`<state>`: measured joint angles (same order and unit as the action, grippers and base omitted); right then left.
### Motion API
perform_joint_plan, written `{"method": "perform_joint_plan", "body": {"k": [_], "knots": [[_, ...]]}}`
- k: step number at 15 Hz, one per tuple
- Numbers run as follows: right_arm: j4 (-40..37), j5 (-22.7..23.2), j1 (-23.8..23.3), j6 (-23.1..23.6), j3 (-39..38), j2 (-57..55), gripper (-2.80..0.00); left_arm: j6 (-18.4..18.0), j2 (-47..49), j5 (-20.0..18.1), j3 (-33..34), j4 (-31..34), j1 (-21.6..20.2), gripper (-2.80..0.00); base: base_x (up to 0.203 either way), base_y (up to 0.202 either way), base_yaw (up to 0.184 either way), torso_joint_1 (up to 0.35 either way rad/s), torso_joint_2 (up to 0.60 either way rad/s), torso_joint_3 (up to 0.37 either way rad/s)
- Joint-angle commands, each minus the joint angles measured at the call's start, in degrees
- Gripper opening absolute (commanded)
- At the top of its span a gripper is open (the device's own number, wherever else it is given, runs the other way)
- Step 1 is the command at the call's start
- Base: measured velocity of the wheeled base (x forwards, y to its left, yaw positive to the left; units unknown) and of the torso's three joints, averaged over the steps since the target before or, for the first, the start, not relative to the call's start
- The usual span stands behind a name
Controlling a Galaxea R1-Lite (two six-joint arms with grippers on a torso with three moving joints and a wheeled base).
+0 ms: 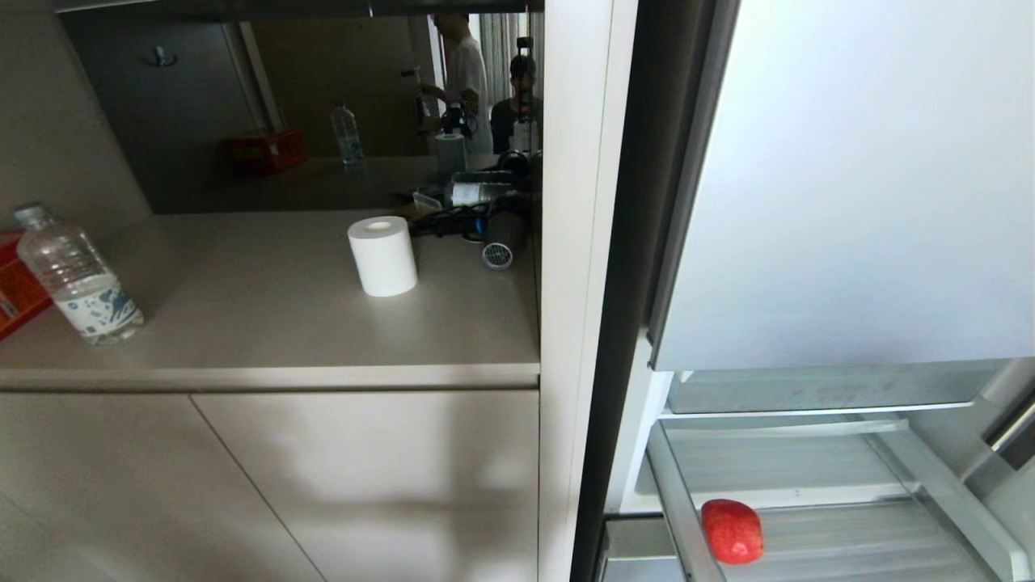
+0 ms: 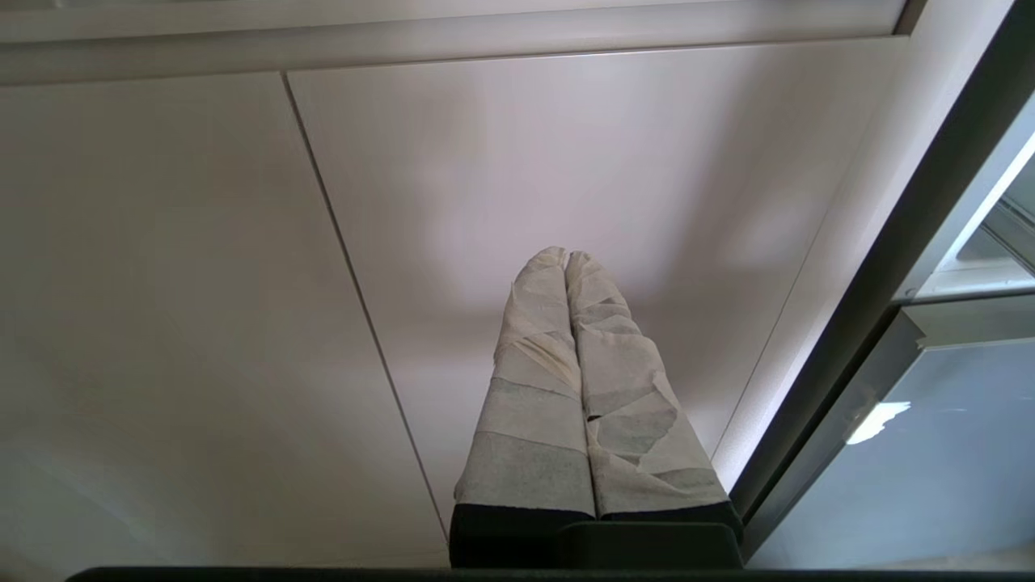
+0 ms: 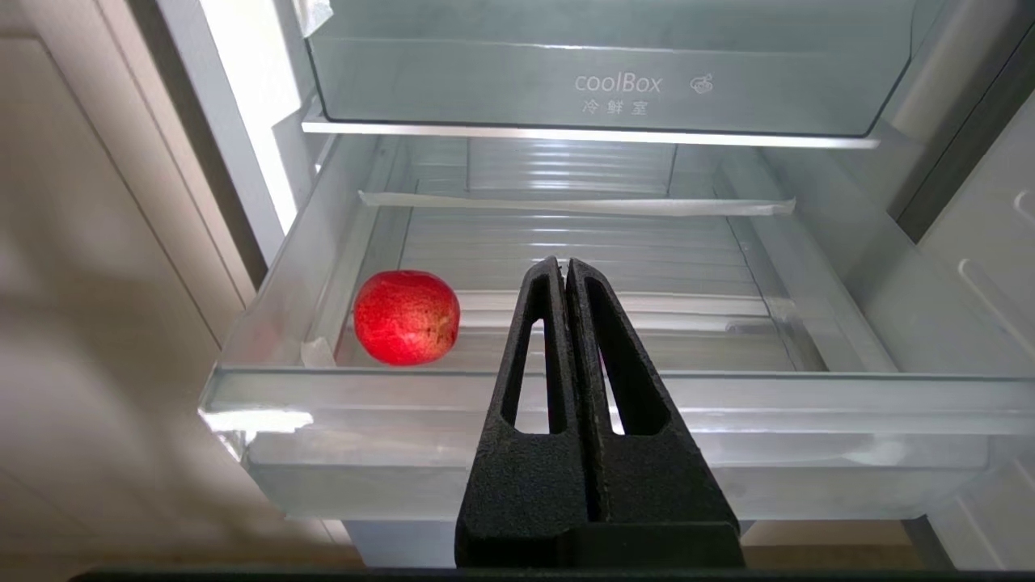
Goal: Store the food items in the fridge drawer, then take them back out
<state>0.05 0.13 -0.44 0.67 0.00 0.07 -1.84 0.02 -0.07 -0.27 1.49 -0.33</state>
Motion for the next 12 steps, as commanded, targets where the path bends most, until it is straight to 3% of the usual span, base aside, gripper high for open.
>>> {"method": "perform_joint_plan", "body": {"k": [1, 6, 12], "knots": [[0.0, 0.0, 0.1, 0.5, 0.0, -0.1, -2.8, 0.0, 0.0, 0.0, 0.0, 0.0, 0.0, -2.8, 0.0, 0.0, 0.0, 0.0, 0.0, 0.0], [2.0, 0.2, 1.5, -1.2, 2.6, -17.2, -2.8, 0.0, 0.0, 0.0, 0.0, 0.0, 0.1, -2.8, 0.0, 0.0, 0.0, 0.0, 0.0, 0.0], [-9.0, 1.4, 2.9, -3.9, 20.6, -50.3, -2.8, 0.0, 0.0, 0.0, 0.0, 0.0, 0.0, -2.8, 0.0, 0.0, 0.0, 0.0, 0.0, 0.0]]}}
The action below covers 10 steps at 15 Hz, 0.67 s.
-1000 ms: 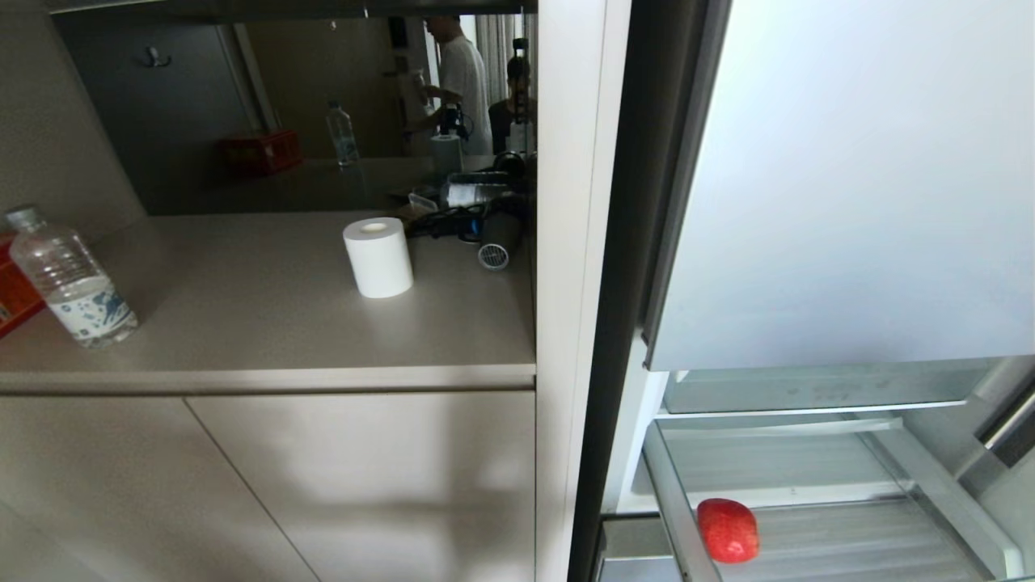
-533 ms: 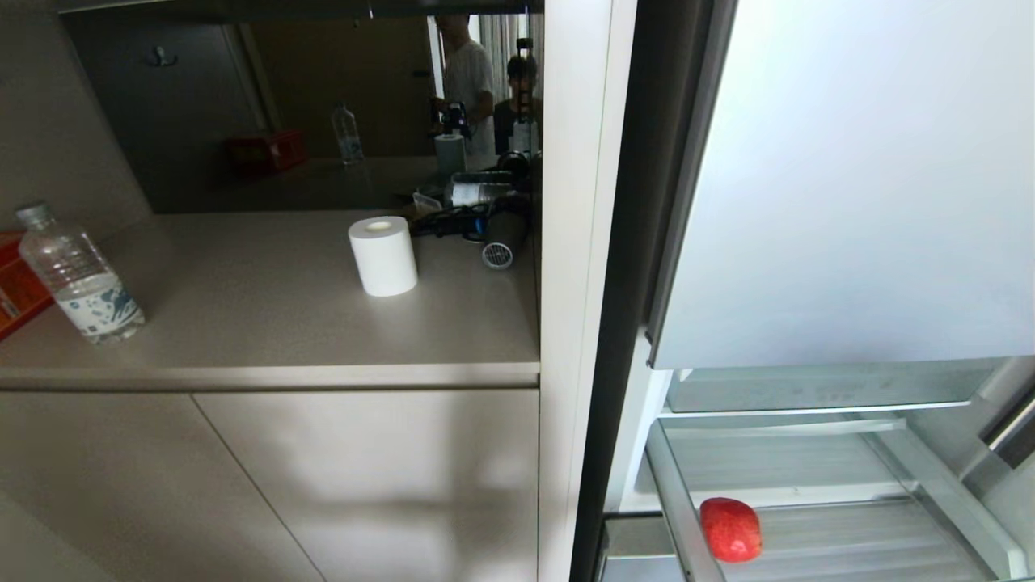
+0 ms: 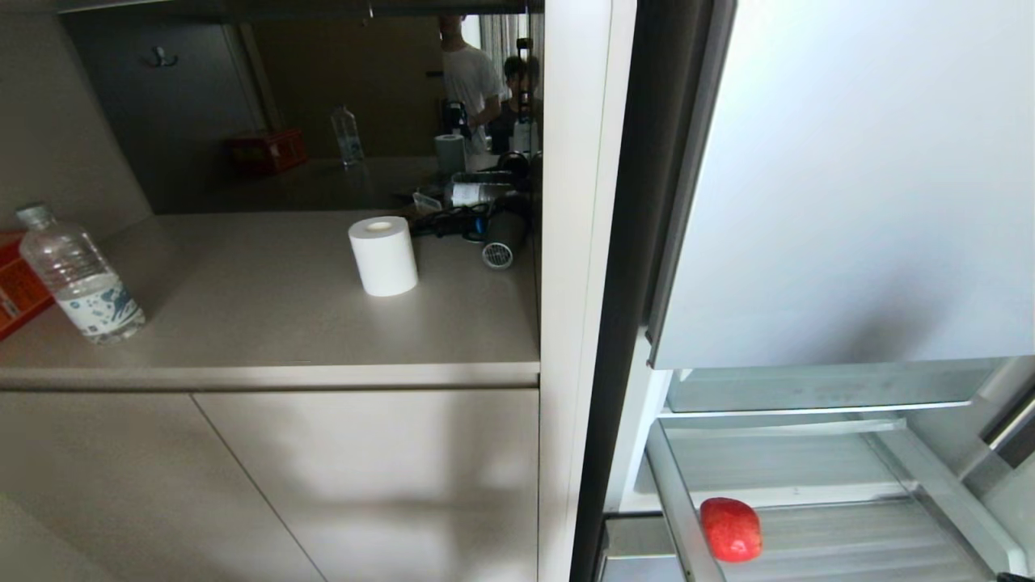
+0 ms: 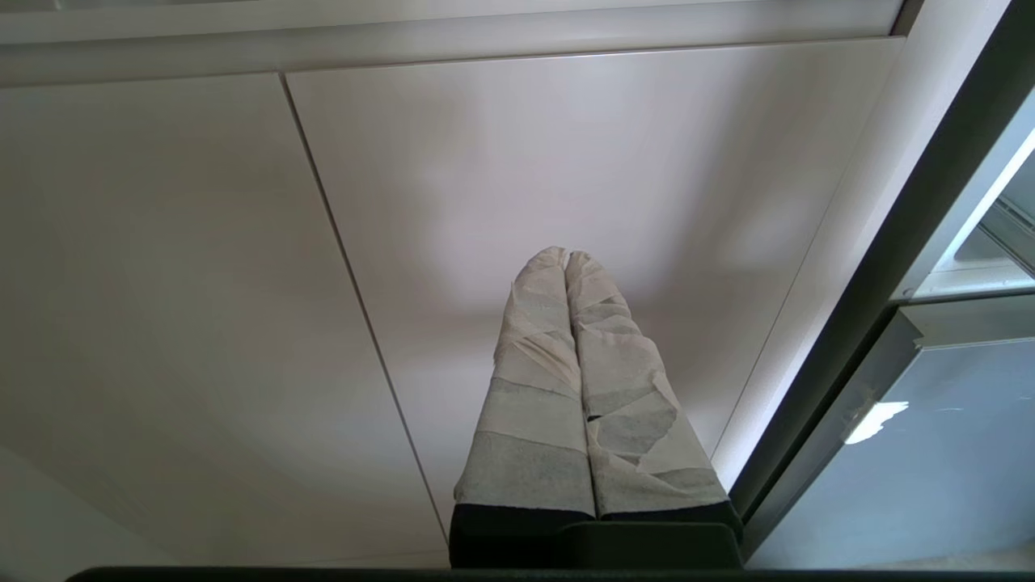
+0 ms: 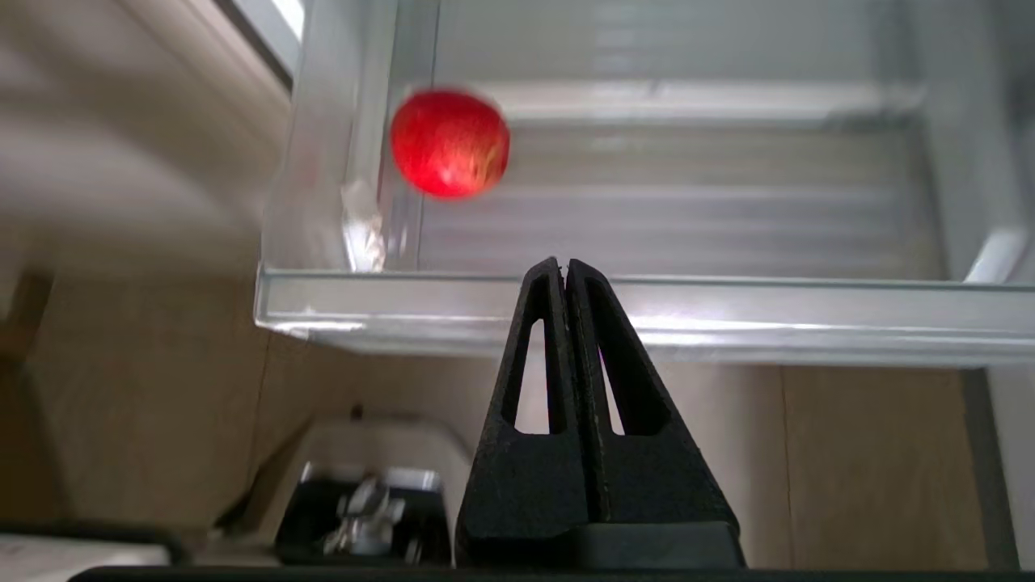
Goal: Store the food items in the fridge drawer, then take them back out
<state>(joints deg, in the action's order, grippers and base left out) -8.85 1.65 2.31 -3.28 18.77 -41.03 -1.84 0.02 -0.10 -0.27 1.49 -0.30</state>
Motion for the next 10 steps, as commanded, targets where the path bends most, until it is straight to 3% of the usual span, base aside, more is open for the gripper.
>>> {"method": "perform_joint_plan", "body": {"k": [1, 5, 10], "knots": [[-1.2, 0.5, 0.2, -0.3, 3.8, -14.4, -2.8, 0.0, 0.0, 0.0, 0.0, 0.0, 0.0, -2.8, 0.0, 0.0, 0.0, 0.0, 0.0, 0.0], [-2.7, 2.9, 0.5, -0.9, 8.3, -30.2, -2.8, 0.0, 0.0, 0.0, 0.0, 0.0, 0.0, -2.8, 0.0, 0.0, 0.0, 0.0, 0.0, 0.0], [3.4, 4.9, 2.8, -1.1, 9.2, -42.1, -2.8, 0.0, 0.0, 0.0, 0.0, 0.0, 0.0, -2.8, 0.0, 0.0, 0.0, 0.0, 0.0, 0.0]]}}
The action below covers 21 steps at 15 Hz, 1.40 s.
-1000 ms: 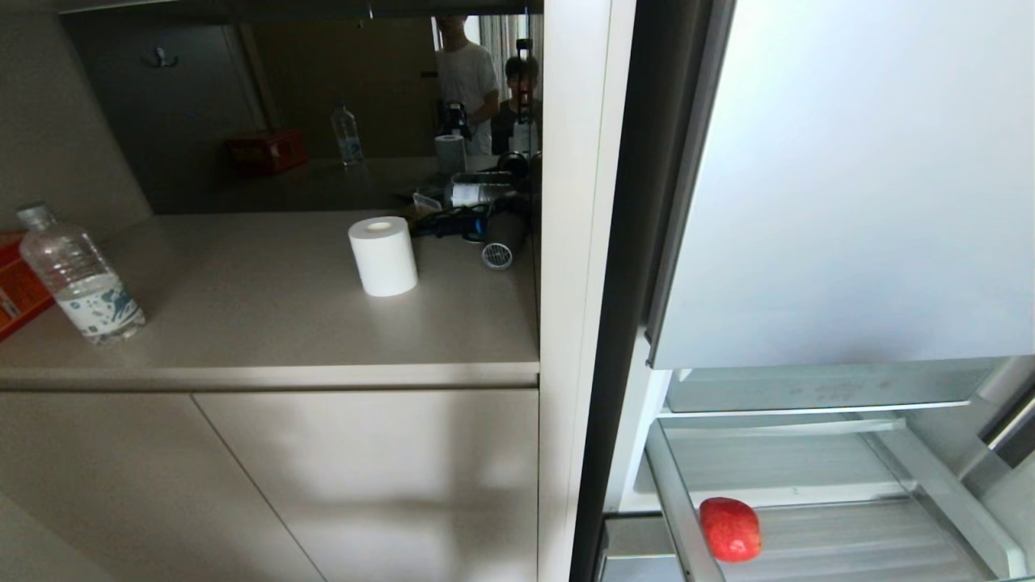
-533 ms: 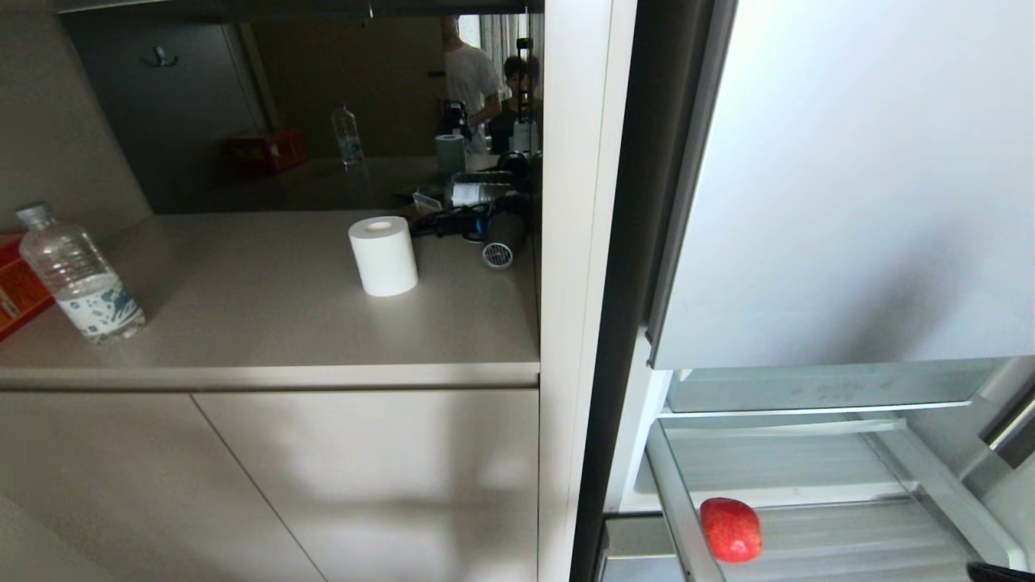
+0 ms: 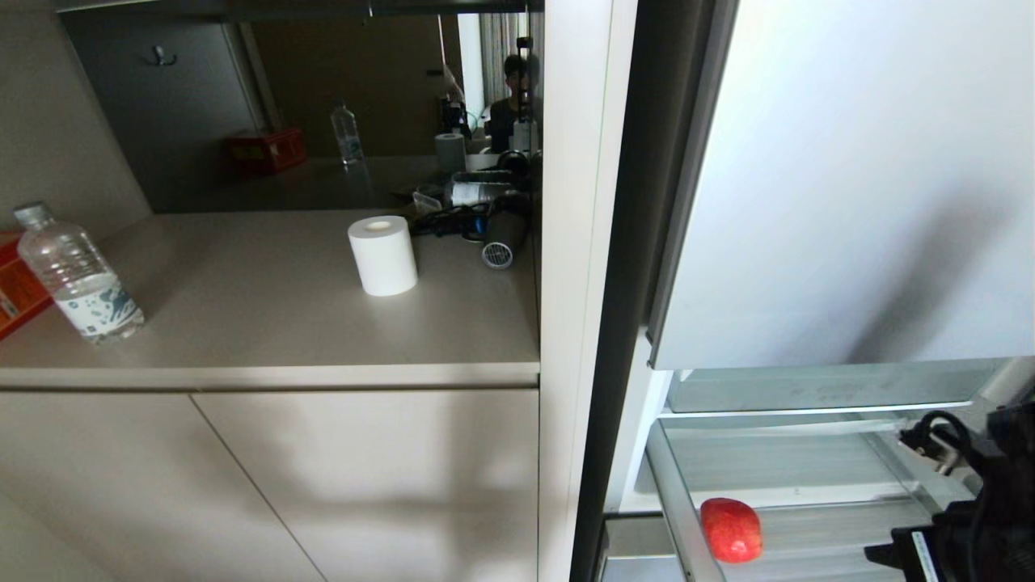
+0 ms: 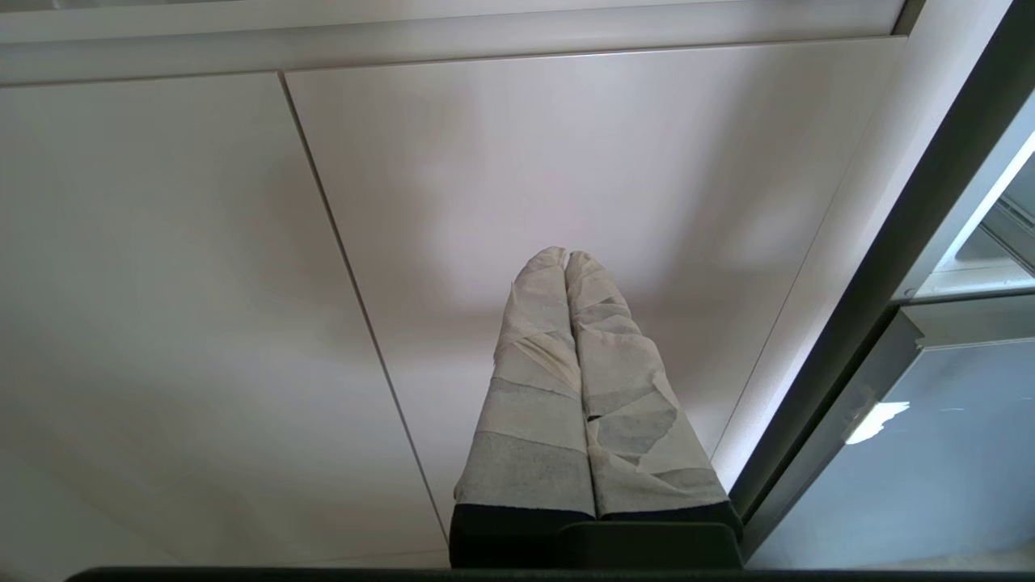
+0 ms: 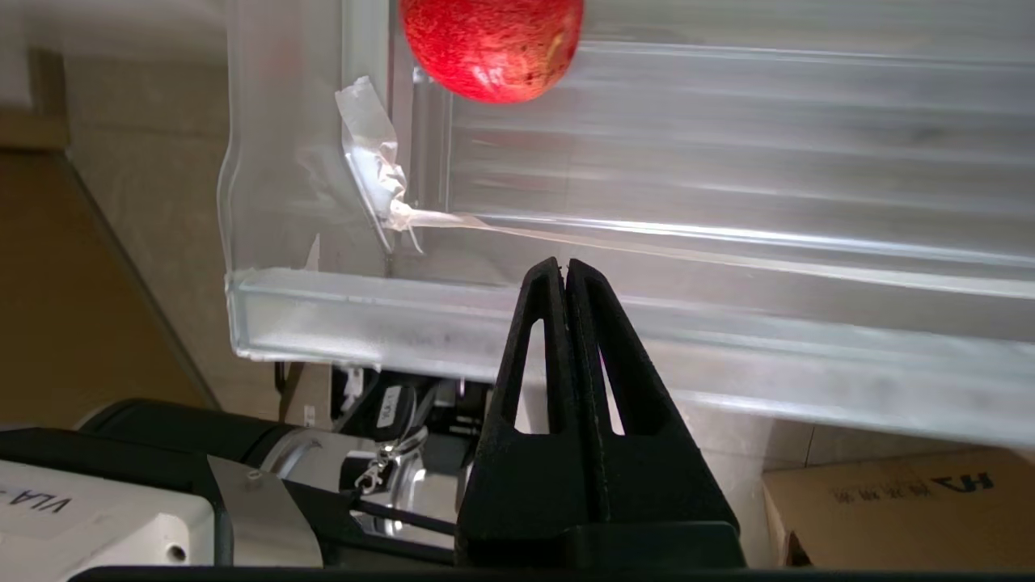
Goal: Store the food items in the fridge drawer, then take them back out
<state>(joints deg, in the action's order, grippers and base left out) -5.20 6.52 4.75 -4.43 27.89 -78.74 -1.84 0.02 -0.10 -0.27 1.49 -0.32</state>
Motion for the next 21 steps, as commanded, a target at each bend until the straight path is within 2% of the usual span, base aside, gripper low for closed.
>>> {"method": "perform_joint_plan", "body": {"k": [1, 4, 5, 6, 11, 14, 21], "knots": [[1.4, 0.1, 1.3, 0.0, 0.0, -6.6, -2.8, 0.0, 0.0, 0.0, 0.0, 0.0, 0.0, -2.8, 0.0, 0.0, 0.0, 0.0, 0.0, 0.0], [3.4, 0.1, 3.5, -0.1, 0.0, -10.3, -2.8, 0.0, 0.0, 0.0, 0.0, 0.0, 0.0, -2.8, 0.0, 0.0, 0.0, 0.0, 0.0, 0.0], [4.1, 0.1, 3.8, -0.1, -0.1, -10.9, -0.28, 0.0, 0.0, 0.0, 0.0, 0.0, 0.0, -2.8, 0.0, 0.0, 0.0, 0.0, 0.0, 0.0], [5.0, 0.1, 4.7, -0.2, -0.3, -11.7, 0.0, 0.0, 0.0, 0.0, 0.0, 0.0, 0.0, -2.8, 0.0, 0.0, 0.0, 0.0, 0.0, 0.0], [5.8, 0.1, 6.1, -2.1, 1.7, -16.9, 0.0, 0.0, 0.0, 0.0, 0.0, 0.0, 0.0, -2.8, 0.0, 0.0, 0.0, 0.0, 0.0, 0.0], [11.7, 0.0, 6.2, -3.4, 2.3, -21.2, 0.0, 0.0, 0.0, 0.0, 0.0, 0.0, 0.0, -2.8, 0.0, 0.0, 0.0, 0.0, 0.0, 0.0], [14.5, 0.0, 6.3, -4.2, 5.6, -29.8, 0.0, 0.0, 0.0, 0.0, 0.0, 0.0, 0.0, -2.8, 0.0, 0.0, 0.0, 0.0, 0.0, 0.0]]}}
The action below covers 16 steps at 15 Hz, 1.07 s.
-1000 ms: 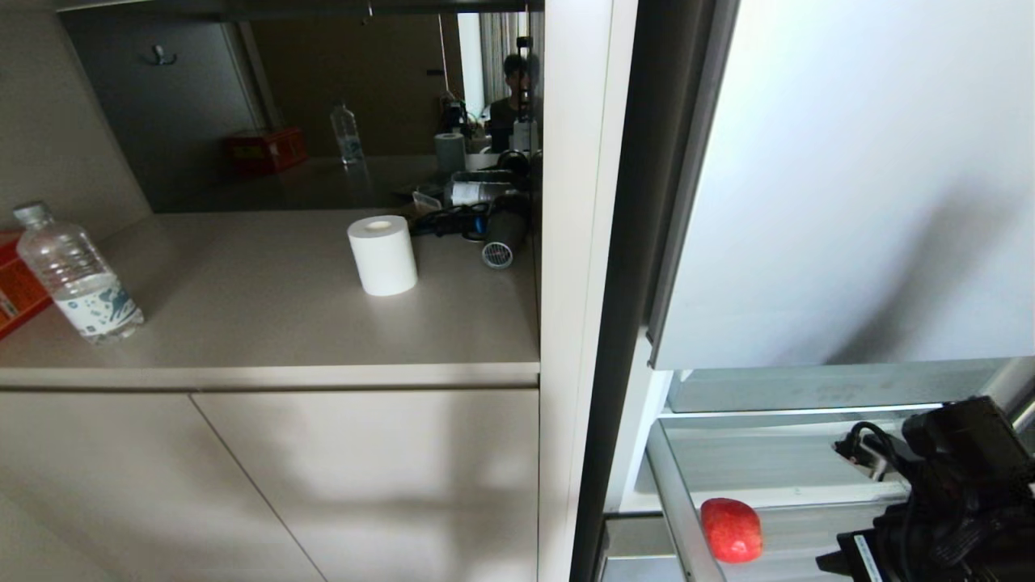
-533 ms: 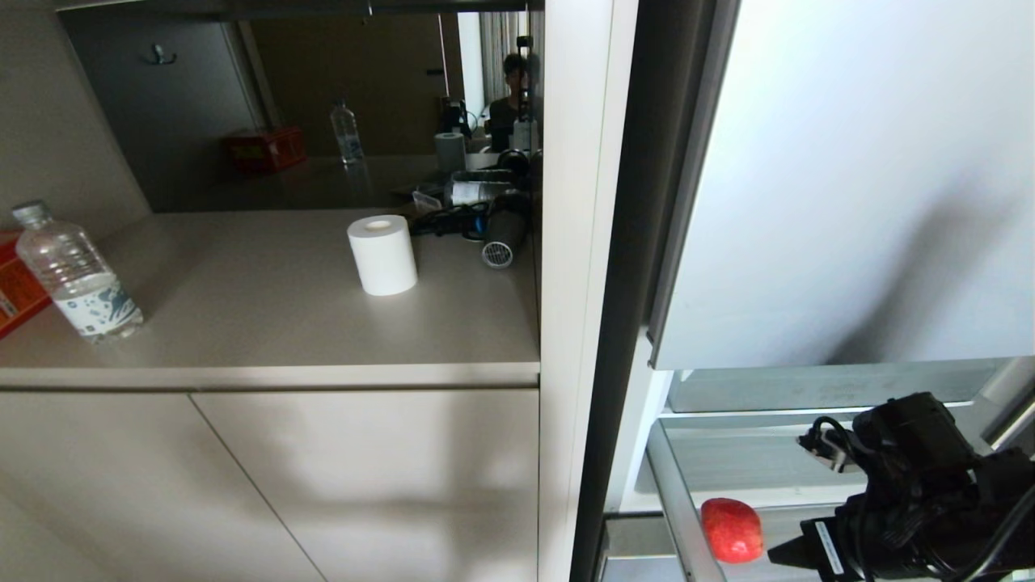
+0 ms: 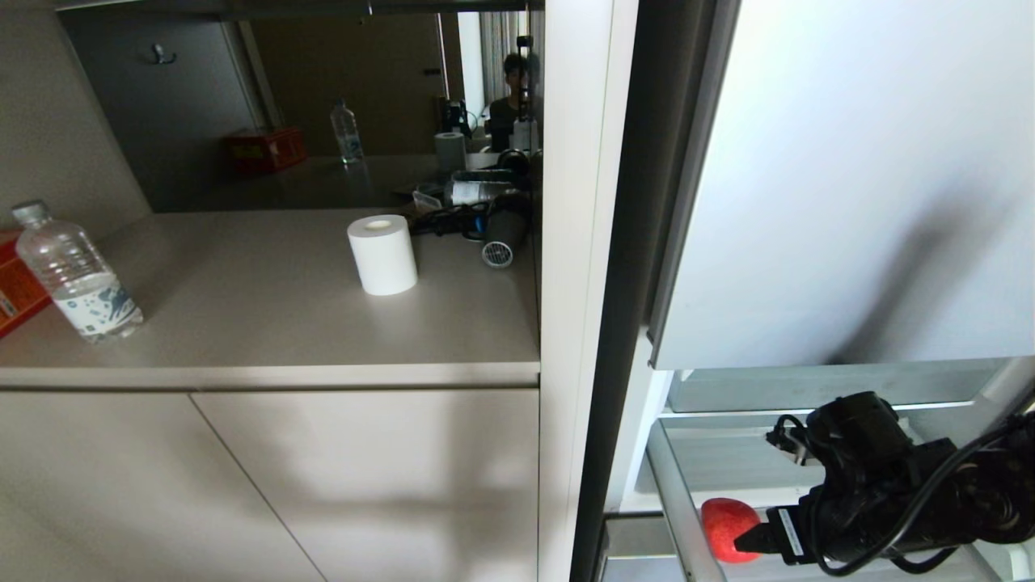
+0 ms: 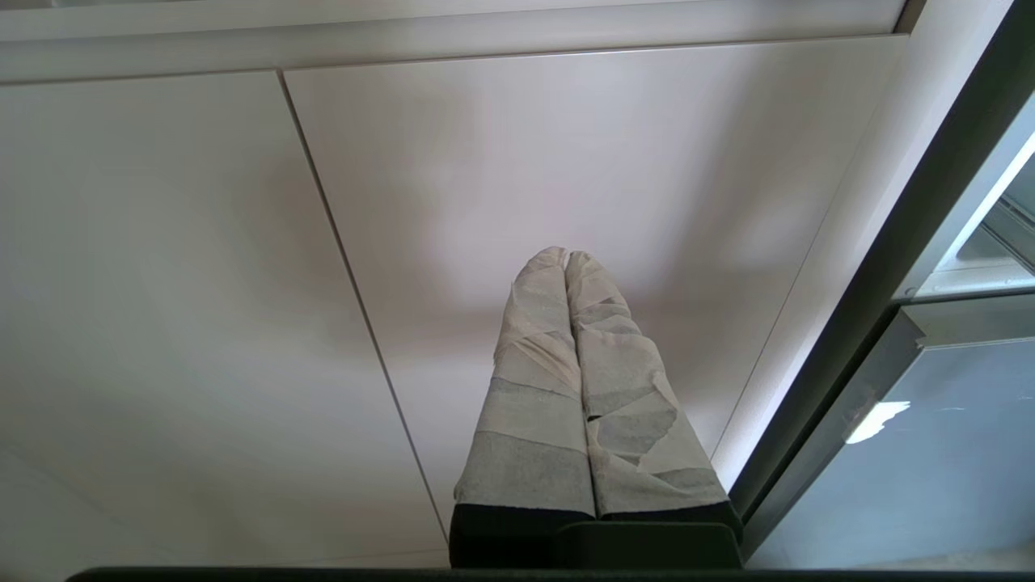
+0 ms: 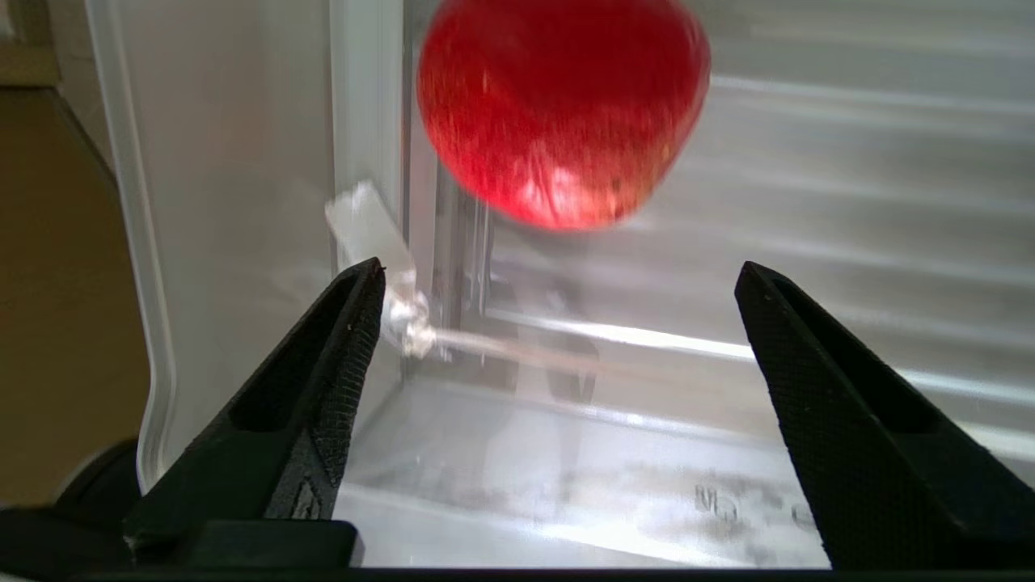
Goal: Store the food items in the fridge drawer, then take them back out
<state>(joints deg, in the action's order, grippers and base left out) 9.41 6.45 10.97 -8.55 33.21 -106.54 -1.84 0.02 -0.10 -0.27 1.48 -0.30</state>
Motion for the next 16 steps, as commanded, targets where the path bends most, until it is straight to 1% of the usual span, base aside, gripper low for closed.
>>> {"method": "perform_joint_plan", "body": {"k": [1, 3, 6, 9, 12, 16], "knots": [[1.5, 0.0, 0.1, -0.1, 0.6, -3.5, 0.0, 0.0, 0.0, 0.0, 0.0, 0.0, 0.0, -2.8, 0.0, 0.0, 0.0, 0.0, 0.0, 0.0], [3.1, -0.1, 0.7, -0.6, 1.9, -6.1, 0.0, 0.0, 0.0, 0.0, 0.0, 0.0, 0.0, -2.8, 0.0, 0.0, 0.0, 0.0, 0.0, 0.0], [3.3, -0.2, 1.1, -1.8, 4.2, -8.9, 0.0, 0.0, 0.0, 0.0, 0.0, 0.0, 0.0, -2.8, 0.0, 0.0, 0.0, 0.0, 0.0, 0.0], [3.3, -0.5, 1.2, -2.0, 5.8, -11.2, 0.0, 0.0, 0.0, 0.0, 0.0, 0.0, 0.0, -2.8, 0.0, 0.0, 0.0, 0.0, 0.0, 0.0], [3.5, -2.0, 1.2, -2.9, 7.1, -12.8, 0.0, 0.0, 0.0, 0.0, 0.0, 0.0, 0.0, -2.8, 0.0, 0.0, 0.0, 0.0, 0.0, 0.0], [3.8, -2.1, 1.3, -3.1, 8.3, -14.1, 0.0, 0.0, 0.0, 0.0, 0.0, 0.0, 0.0, -2.8, 0.0, 0.0, 0.0, 0.0, 0.0, 0.0]]}}
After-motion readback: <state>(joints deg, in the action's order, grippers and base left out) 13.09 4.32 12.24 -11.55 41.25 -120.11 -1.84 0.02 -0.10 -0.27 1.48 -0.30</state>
